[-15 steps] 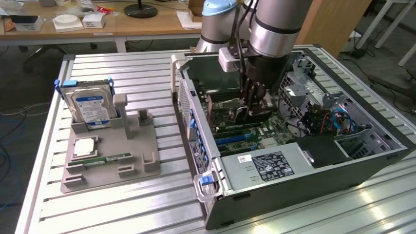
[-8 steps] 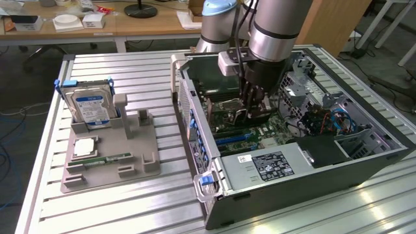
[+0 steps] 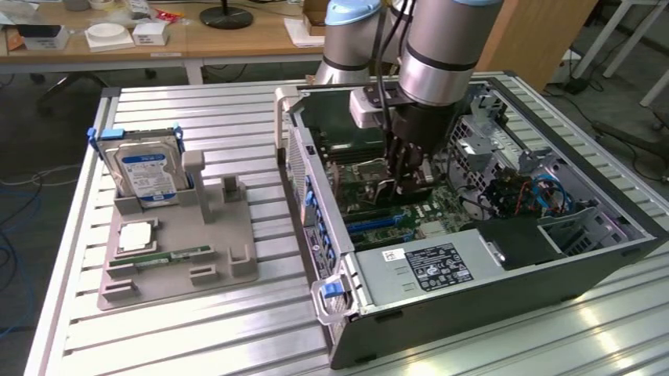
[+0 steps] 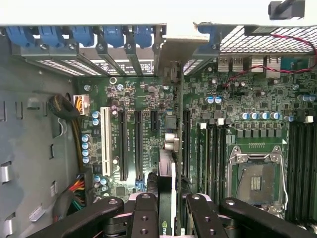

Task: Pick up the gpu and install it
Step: 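Insert the gpu into the slot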

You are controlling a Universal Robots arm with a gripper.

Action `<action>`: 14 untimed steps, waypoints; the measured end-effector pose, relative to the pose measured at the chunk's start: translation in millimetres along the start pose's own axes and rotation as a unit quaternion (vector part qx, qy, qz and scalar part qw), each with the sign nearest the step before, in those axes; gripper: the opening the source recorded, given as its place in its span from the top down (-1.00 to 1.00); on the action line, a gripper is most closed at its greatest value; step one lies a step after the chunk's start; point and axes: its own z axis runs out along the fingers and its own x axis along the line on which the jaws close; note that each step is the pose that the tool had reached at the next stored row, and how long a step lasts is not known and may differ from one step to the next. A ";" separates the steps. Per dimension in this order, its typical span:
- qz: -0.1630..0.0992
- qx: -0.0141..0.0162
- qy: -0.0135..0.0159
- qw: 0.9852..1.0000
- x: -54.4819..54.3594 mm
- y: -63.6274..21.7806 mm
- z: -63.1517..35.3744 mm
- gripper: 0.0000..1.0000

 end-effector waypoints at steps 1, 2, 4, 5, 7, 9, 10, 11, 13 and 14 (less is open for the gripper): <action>0.000 0.000 0.000 1.000 0.0 0.0 1.3 0.47; 0.000 0.000 0.000 1.000 0.0 0.0 2.5 0.47; 0.000 -0.001 0.000 1.000 0.1 0.1 5.0 0.47; 0.000 -0.001 0.000 1.000 0.1 0.1 6.1 0.47; 0.000 -0.001 0.000 1.000 0.1 0.1 8.1 0.47; 0.000 -0.002 0.000 1.000 0.2 0.2 10.2 0.47; 0.000 -0.002 0.000 1.000 0.2 0.3 11.1 0.47; 0.000 -0.002 0.000 1.000 0.2 0.3 11.8 0.47; 0.000 -0.003 0.000 1.000 0.1 0.6 13.0 0.47; 0.000 -0.003 0.000 1.000 0.2 0.7 13.7 0.47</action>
